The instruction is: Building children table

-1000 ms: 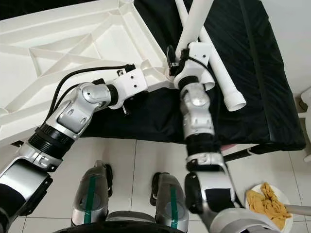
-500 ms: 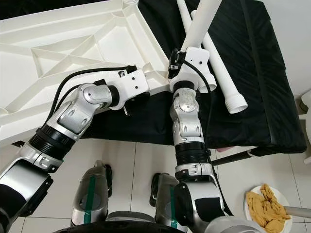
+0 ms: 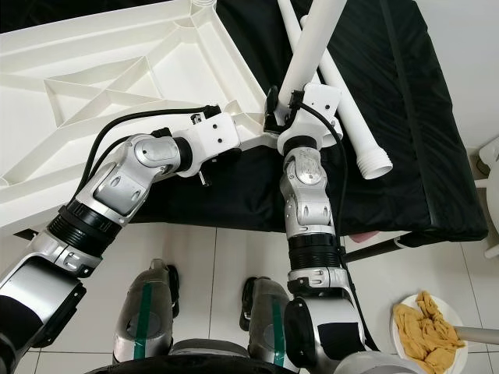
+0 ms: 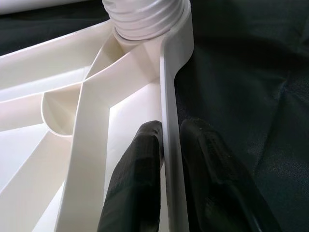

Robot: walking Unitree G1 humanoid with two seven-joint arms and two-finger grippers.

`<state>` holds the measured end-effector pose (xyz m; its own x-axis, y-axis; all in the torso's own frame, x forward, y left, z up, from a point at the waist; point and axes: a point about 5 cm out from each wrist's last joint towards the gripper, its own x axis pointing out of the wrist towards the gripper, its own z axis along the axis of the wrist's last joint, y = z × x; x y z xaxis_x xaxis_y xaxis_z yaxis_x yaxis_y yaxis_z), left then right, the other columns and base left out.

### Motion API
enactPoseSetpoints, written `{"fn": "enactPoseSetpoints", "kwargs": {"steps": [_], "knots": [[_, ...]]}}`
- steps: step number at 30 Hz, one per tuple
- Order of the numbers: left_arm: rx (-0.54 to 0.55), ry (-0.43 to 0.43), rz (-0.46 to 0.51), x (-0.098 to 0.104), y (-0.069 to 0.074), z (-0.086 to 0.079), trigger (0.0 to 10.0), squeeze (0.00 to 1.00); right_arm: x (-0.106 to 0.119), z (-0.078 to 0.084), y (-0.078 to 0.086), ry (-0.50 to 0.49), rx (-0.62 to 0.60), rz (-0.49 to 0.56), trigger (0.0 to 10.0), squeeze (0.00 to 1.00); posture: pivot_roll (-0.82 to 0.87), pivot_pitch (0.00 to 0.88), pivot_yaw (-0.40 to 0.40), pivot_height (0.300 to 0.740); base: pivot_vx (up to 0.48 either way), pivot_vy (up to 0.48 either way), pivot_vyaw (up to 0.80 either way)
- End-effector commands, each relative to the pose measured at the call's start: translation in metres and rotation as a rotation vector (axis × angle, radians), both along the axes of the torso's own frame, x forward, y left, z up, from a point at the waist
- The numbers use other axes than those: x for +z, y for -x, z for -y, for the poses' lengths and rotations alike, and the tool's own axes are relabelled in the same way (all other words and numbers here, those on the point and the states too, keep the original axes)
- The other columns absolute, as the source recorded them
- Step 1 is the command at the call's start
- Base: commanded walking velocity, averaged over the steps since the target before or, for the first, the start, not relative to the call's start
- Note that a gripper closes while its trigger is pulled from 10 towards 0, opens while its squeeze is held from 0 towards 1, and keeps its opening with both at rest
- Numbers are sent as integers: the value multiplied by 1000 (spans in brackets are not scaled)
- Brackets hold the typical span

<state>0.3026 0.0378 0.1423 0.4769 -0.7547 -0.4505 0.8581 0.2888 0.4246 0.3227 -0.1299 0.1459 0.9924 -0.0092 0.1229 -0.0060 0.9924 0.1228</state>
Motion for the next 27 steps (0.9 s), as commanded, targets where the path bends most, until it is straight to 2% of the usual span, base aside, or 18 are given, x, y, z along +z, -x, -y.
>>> {"fn": "enactPoseSetpoints", "kwargs": {"steps": [1, 3, 4, 5, 6, 14, 19, 27], "knots": [[-13, 4, 16, 1, 3, 3, 10000, 0, 2, 2, 1, -10, 44, 19, 10000, 1000, 69, 18, -83, 740, 0, 0, 0], [-13, 6, 16, 1, 2, 3, 10000, 0, 4, 4, 2, -14, 141, 33, 10000, 1000, 68, 21, -82, 740, 0, 0, 0], [-13, 6, 16, 1, 2, 3, 10000, 0, 4, 4, 2, -14, 141, 33, 10000, 1000, 68, 21, -82, 740, 0, 0, 0], [-12, 7, 16, 2, 2, 2, 10000, 0, 5, 4, 2, -8, 197, 42, 10000, 792, 66, 23, -79, 740, 0, 0, 0], [-12, 8, 17, 2, 2, 2, 10000, 0, 6, 5, 2, -9, 236, 48, 10000, 0, 63, 27, -75, 740, 0, 0, 0], [-11, 10, 19, 4, 1, 2, 10000, 0, 8, 9, 0, -7, 300, 57, 10000, 0, 60, 32, -72, 740, 0, 0, 0], [-2, 19, 31, 8, -4, 2, 10000, 0, 6, 21, -6, 104, 548, 69, 10000, 0, 58, 34, -68, 740, 0, 0, 0], [-1, 17, 32, 8, -4, 2, 10000, 0, 4, 32, -11, 147, 621, 42, 10000, 0, 58, 36, -68, 740, 0, 0, 0]]}}
